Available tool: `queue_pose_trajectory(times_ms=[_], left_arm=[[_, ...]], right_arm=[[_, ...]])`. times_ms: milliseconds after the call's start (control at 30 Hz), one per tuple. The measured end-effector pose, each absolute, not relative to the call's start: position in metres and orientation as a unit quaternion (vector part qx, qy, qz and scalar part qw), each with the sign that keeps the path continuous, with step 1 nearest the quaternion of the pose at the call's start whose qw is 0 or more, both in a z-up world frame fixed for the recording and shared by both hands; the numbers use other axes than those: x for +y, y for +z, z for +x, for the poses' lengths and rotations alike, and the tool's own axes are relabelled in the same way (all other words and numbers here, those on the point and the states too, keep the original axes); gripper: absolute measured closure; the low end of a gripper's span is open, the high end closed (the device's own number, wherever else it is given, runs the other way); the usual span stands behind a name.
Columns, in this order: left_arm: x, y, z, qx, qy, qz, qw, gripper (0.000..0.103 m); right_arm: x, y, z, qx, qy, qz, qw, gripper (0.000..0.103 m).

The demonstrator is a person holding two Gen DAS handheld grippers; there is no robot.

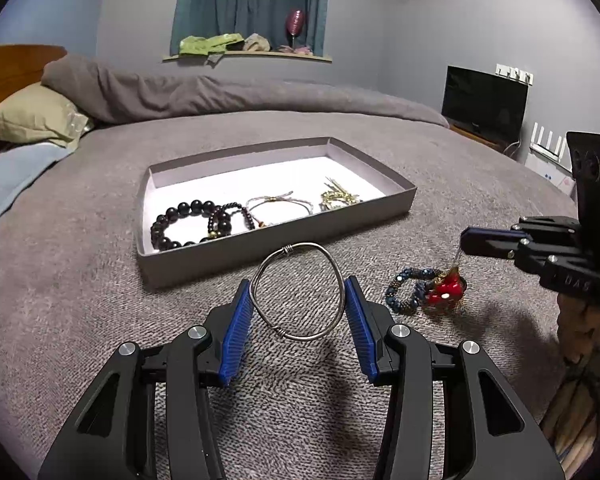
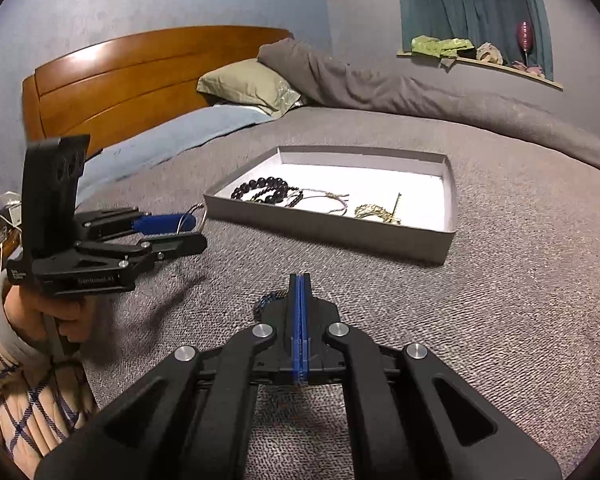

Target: Organize jewelry

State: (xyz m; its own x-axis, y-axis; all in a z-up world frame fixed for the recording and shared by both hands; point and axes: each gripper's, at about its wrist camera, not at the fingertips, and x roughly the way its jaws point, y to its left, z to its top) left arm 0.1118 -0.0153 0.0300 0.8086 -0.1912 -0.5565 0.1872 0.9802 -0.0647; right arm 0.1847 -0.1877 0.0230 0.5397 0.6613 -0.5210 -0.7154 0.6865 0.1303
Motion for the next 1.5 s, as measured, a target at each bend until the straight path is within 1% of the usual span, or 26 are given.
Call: queue_pose_trajectory(times_ms=[233, 700, 1000, 1500], left_arm=[[-0.016, 0.03, 0.115, 0.293, -0.099, -0.005, 0.951, 0.055], [-0.013, 0.037, 0.124, 0.283, -0.095, -0.013, 0.954, 0.055], [-0.001, 0.056, 0.146, 0.256, -0.078, -0.014, 0.963, 0.055], [0.011, 0.062, 0.182, 0.252, -0.072, -0.022, 0.965, 0.055]], right_arm=[[-0.2, 0.034, 0.183, 0.256, 0.388, -0.03, 0.885, 0.103], [-0.213, 0.082, 0.193, 0.194, 0.388, 0.028, 0.901, 0.103], [-0.206, 0.093, 0.218, 0.186, 0.382, 0.046, 0.904, 0.103], [-0.196, 0.105, 0.262, 0.184, 0.374, 0.075, 0.906, 0.103]])
